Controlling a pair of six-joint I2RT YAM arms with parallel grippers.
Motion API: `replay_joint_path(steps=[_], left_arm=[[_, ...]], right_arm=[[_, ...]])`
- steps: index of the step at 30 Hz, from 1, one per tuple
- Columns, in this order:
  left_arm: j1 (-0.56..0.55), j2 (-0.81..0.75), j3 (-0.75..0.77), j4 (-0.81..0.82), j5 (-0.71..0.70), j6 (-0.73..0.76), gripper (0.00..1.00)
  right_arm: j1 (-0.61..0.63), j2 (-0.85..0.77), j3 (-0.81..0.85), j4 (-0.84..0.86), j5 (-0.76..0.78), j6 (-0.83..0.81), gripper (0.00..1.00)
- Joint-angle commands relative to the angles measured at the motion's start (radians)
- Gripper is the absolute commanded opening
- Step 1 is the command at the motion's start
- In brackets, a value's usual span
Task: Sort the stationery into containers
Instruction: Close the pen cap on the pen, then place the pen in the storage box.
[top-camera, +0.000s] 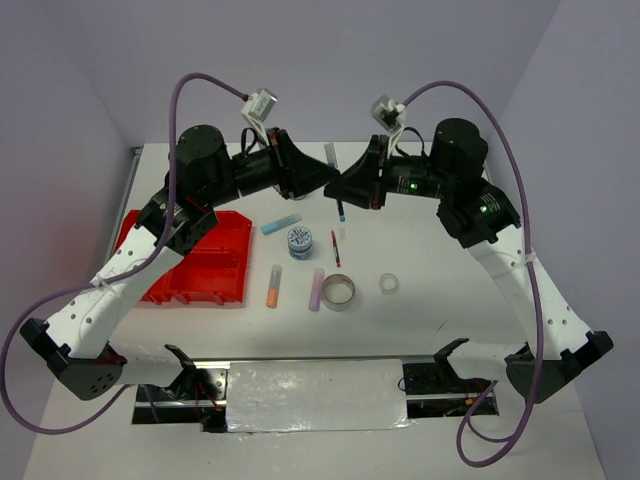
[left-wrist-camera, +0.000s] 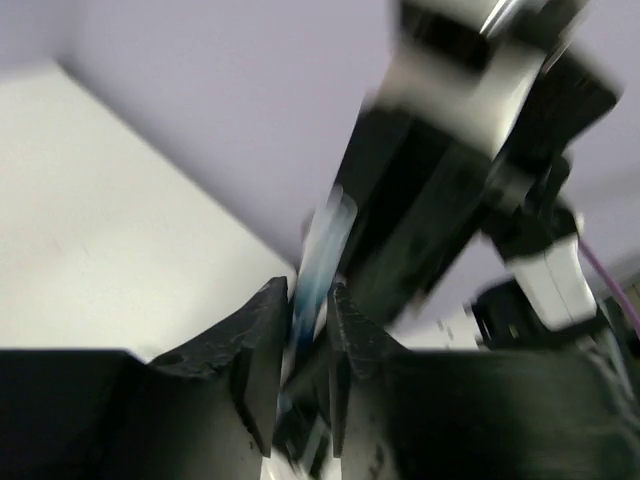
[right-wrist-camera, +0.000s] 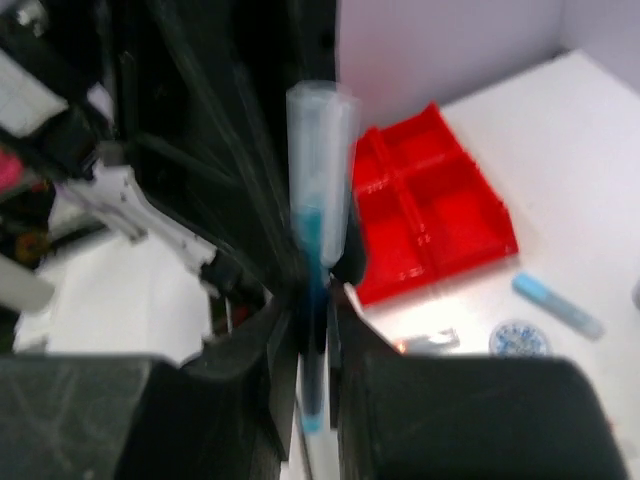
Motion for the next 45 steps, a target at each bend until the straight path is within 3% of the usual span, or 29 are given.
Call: replay_joint_path(steps=[1, 3, 5, 7, 11, 20, 26, 32, 38, 45], left_arm=[[-0.002, 0.054, -0.054, -0.383, 0.14, -0.055, 0.35], [-0.002, 0.049, -0.054, -0.356, 0.168, -0.058, 0.29], [-0.002, 0.034, -0.055, -0.321, 0.173, -0.065, 0.4], [0.0, 0.02, -0.069, -0.289, 0.177, -0.072, 0.44], [0.001, -0.017, -0.1, -0.203, 0.176, -0.088, 0.33], [0.004, -0.059, -0.184, -0.031, 0.191, -0.14, 0.51], [0.01, -0.101, -0.189, 0.01, 0.176, -0.069, 0.69], [0.018, -0.197, -0.258, 0.191, 0.22, -0.029, 0.73], [0.032, -0.265, -0.26, 0.171, 0.133, 0.066, 0.82], [0.047, -0.248, -0.256, 0.245, 0.137, 0.049, 0.79]], right_arm=[[-0.024, -0.118, 0.045, 0.494, 0.019, 0.003, 0.0], [-0.024, -0.124, 0.043, 0.472, 0.017, -0.002, 0.0], [-0.024, -0.131, 0.037, 0.465, 0.017, -0.008, 0.0], [-0.024, -0.135, 0.027, 0.457, 0.014, -0.004, 0.0], [-0.018, -0.14, -0.001, 0.481, 0.005, 0.018, 0.0], [0.028, -0.12, -0.026, 0.445, 0.043, 0.01, 0.0], [0.031, -0.14, -0.076, 0.481, 0.102, 0.065, 0.0], [0.047, -0.137, -0.115, 0.436, 0.129, 0.047, 0.0], [0.074, -0.132, -0.144, 0.409, 0.131, 0.033, 0.0], [0.132, -0.12, -0.17, 0.403, 0.123, 0.026, 0.0]])
